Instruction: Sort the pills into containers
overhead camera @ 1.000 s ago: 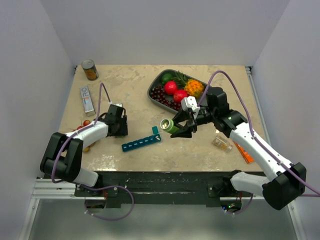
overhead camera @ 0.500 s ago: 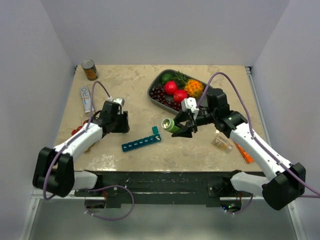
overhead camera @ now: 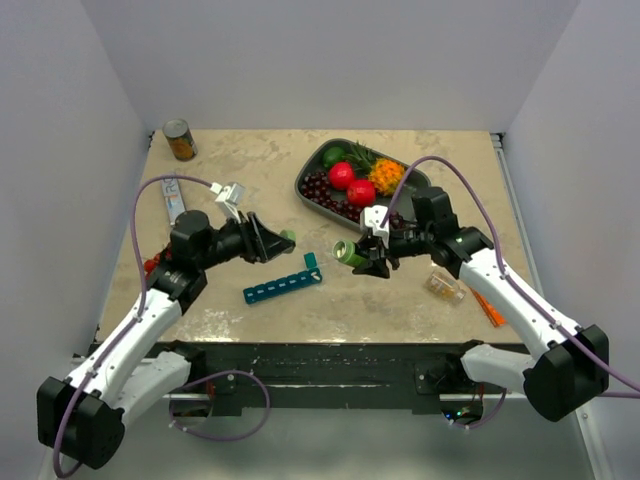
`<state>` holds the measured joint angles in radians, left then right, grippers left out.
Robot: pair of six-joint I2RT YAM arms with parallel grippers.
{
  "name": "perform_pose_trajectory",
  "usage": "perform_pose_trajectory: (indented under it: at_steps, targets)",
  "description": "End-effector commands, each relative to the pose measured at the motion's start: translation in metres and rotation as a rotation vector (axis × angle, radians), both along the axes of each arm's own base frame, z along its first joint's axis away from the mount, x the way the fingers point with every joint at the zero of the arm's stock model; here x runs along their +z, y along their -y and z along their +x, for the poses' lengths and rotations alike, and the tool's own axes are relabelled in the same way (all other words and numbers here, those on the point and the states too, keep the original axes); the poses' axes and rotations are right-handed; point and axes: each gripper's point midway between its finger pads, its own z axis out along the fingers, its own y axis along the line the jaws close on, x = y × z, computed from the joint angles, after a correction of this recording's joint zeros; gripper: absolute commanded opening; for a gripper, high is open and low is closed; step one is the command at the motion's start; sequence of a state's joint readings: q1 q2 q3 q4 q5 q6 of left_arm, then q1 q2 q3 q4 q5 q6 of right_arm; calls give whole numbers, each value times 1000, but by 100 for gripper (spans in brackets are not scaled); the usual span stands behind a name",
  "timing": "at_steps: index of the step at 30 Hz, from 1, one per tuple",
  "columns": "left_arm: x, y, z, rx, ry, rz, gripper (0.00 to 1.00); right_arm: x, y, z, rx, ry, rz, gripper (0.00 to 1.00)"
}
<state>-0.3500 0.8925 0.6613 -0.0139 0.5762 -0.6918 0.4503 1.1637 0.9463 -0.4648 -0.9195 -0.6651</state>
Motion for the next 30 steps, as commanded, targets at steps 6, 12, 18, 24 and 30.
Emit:
perform_pose_trajectory:
  at_steps: [6, 12, 18, 24, 30]
  targets:
    - [24, 64, -31, -186, -8, -204, 0, -8, 8, 8, -39, 45, -49, 0]
    - [19, 79, -27, -200, -40, -259, 0, -11, 10, 12, -57, 45, -63, 0]
    - [12, 88, -24, -187, -59, -265, 0, -10, 7, 9, -44, 34, -55, 0]
    - [13, 96, -21, -192, -67, -270, 0, -11, 3, 9, -37, 28, -64, 0]
    - [5, 103, -19, -193, -92, -236, 0, -9, 2, 10, -47, 31, -71, 0]
